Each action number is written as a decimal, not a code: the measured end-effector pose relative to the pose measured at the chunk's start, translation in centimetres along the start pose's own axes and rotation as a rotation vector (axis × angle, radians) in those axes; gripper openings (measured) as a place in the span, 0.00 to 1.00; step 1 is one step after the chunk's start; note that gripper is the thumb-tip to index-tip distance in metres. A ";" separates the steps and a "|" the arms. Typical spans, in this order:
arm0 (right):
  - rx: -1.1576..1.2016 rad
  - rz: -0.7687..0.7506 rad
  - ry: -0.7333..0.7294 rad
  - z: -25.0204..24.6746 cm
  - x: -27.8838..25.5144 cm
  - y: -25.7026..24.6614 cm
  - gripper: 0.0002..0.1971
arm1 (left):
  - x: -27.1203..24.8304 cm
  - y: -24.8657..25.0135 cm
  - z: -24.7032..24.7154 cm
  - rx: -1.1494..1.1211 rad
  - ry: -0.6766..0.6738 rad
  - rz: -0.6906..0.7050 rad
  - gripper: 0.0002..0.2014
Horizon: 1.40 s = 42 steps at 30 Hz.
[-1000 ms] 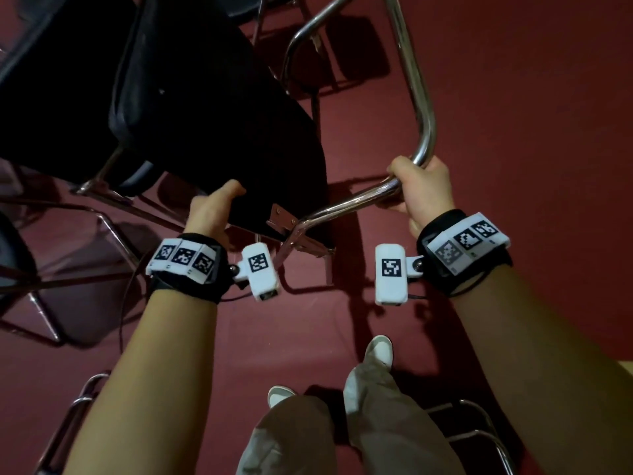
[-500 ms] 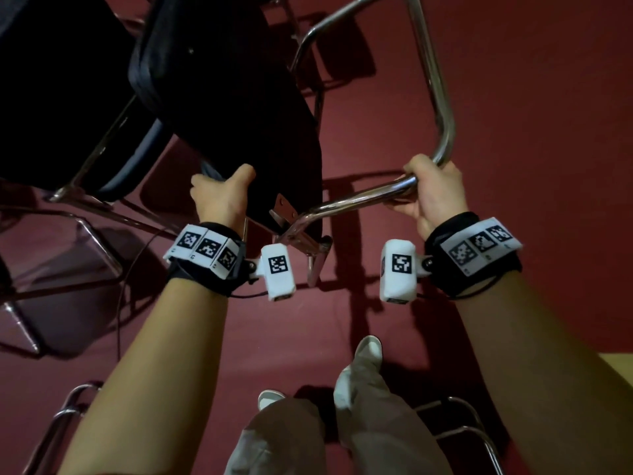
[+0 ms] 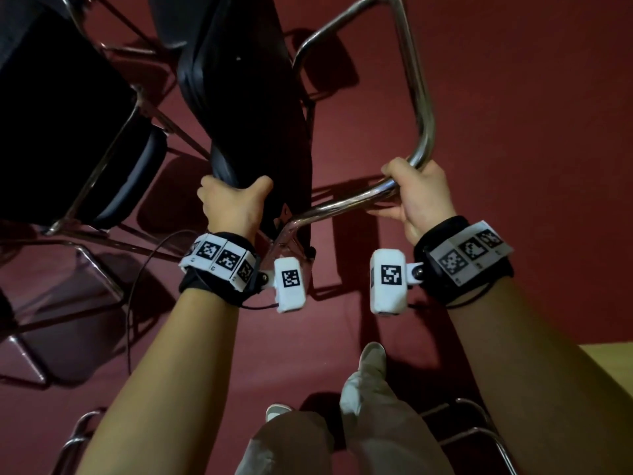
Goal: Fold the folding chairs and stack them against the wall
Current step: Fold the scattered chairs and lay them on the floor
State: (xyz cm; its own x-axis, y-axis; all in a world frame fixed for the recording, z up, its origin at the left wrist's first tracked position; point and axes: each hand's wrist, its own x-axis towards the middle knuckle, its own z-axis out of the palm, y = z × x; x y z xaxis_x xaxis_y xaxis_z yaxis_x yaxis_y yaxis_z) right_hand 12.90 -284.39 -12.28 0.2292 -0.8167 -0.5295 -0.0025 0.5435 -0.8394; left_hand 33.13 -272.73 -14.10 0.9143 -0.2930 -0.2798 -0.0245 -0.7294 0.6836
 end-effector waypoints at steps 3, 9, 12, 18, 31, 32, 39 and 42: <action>-0.031 -0.031 -0.031 0.6 -0.3 -0.5 0.09 | -0.5 0.6 0.1 0.028 0.007 0.020 0.46; -0.063 -0.060 -0.024 1.2 -0.8 -0.5 0.14 | -0.4 0.6 -0.5 0.016 0.018 0.051 0.47; -0.069 -0.064 -0.030 1.5 -0.9 -0.3 0.15 | -0.4 0.3 -0.7 0.030 0.019 0.057 0.46; -0.049 -0.078 -0.061 2.1 -1.4 0.0 0.15 | 0.2 -0.5 -1.0 0.003 0.024 0.060 0.43; 0.040 -0.126 -0.191 4.8 -2.9 -1.3 0.21 | 2.0 -0.8 -1.4 -0.261 -0.202 0.087 0.15; 0.061 -0.134 -0.209 5.3 -3.2 -1.4 0.18 | 1.8 -0.8 -1.0 -0.242 -0.206 0.105 0.11; 0.149 -0.214 -0.165 4.8 -3.4 -1.6 0.45 | -0.1 -0.6 1.4 -0.151 -0.253 0.209 0.08; 0.141 -0.266 -0.168 4.0 -3.3 -1.6 0.35 | -0.7 -0.2 2.0 -0.159 -0.265 0.217 0.06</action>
State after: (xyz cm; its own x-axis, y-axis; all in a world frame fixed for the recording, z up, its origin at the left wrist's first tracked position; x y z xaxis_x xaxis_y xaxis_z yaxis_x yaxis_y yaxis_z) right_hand 16.04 -281.84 -8.68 0.3606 -0.8967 -0.2567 0.2110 0.3466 -0.9140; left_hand 31.66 -273.58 -15.37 0.7581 -0.5950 -0.2670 -0.1244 -0.5338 0.8364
